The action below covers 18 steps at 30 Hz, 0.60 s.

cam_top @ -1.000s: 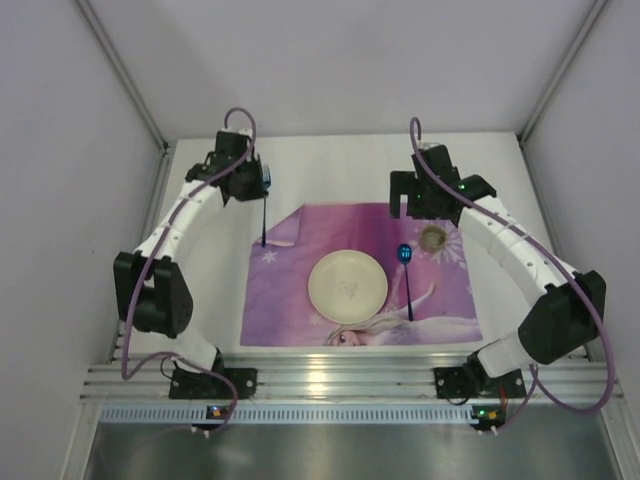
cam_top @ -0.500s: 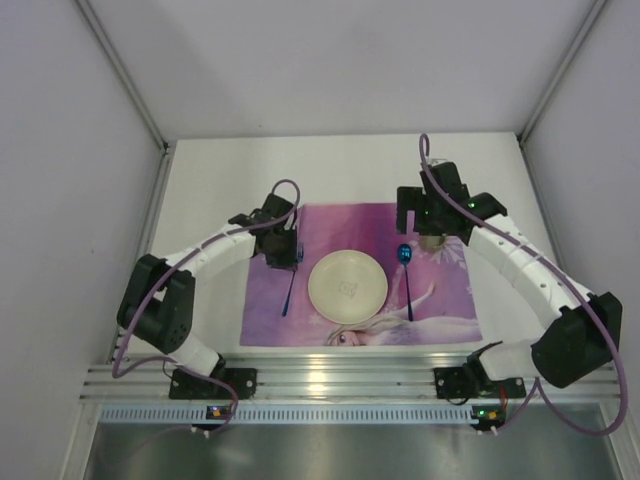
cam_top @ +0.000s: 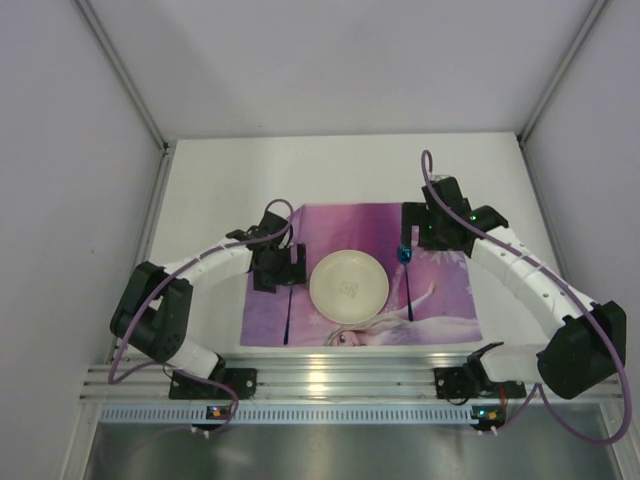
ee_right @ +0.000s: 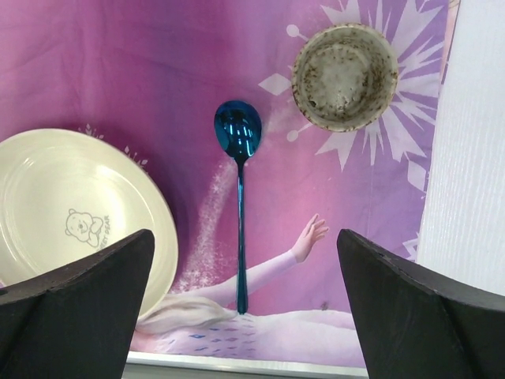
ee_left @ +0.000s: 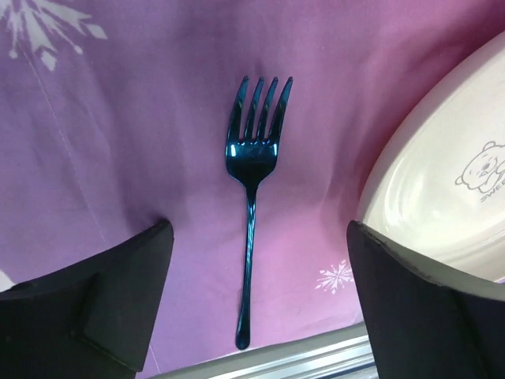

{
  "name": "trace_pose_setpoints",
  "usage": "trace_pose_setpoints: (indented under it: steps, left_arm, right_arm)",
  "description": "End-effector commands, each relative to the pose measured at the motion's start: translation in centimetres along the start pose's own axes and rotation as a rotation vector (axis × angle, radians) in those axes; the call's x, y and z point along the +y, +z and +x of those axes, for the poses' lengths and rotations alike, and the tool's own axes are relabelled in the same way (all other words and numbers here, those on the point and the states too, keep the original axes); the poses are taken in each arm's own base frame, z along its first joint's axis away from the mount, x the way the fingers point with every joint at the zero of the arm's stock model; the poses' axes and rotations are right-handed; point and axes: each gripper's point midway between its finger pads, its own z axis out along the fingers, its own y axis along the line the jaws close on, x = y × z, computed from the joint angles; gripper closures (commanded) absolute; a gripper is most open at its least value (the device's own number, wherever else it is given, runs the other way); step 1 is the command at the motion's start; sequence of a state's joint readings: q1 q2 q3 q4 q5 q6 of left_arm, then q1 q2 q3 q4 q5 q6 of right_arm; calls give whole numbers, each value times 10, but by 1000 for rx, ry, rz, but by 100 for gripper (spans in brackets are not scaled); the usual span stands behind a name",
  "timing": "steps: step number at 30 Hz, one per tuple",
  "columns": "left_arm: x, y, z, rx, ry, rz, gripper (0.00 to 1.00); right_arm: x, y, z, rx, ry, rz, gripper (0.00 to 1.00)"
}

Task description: Set the dinner table for one person

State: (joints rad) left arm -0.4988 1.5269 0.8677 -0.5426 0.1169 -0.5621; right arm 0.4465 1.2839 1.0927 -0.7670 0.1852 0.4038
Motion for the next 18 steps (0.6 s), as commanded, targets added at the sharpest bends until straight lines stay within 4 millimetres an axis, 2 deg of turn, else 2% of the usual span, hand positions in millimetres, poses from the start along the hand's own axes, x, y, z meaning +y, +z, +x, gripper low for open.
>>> trace_pose_setpoints:
  steps: [1,3,4,5,6,7,8,9,10,11,12,13,14,15,18]
  left_arm:
    - [-13,-20,-29,-110,7,21,2]
    - [-9,-24,-46,-144,36,-4,2]
    - [-14,-31,-64,-182,47,-2,1]
    - [-11,-23,-69,-164,68,-22,2]
    - [-19,-29,-92,-201,75,-14,2]
    - [-21,-28,-102,-207,84,-28,2]
    - [-17,-12,-103,-158,110,-60,2]
    - [-14,-8,-112,-165,122,-91,2]
    - [-22,-11,-133,-198,134,-101,2]
    - [-14,-9,-144,-218,157,-162,2]
    - [-5,8,-146,-183,167,-214,2]
    - [-10,5,-165,-222,180,-235,2]
    - [-3,7,-174,-232,211,-286,2]
    - [0,18,-183,-215,226,-325,2]
    - [12,28,-198,-204,268,-426,1]
  right_arm:
    - [-3,-9,-12,-61,28,4,0]
    - [-2,-10,-13,-62,32,3,0]
    - [-3,-10,-12,-61,31,5,0]
    - [-3,-10,-11,-61,29,4,0]
    - [-3,-10,-12,-62,33,3,0]
    - [-3,-10,-11,-60,31,5,0]
    - [-3,-10,-11,-59,33,3,0]
    - [-3,-10,-10,-59,34,5,0]
    - [-3,-10,-11,-60,37,5,0]
    - [-2,-11,-12,-65,39,2,0]
    - [-3,-12,-13,-66,41,3,0]
    - [-2,-12,-14,-69,45,3,0]
    - [-3,-14,-15,-72,46,3,0]
    - [-3,-14,-14,-71,48,7,0]
    - [-6,-17,-14,-77,50,16,0]
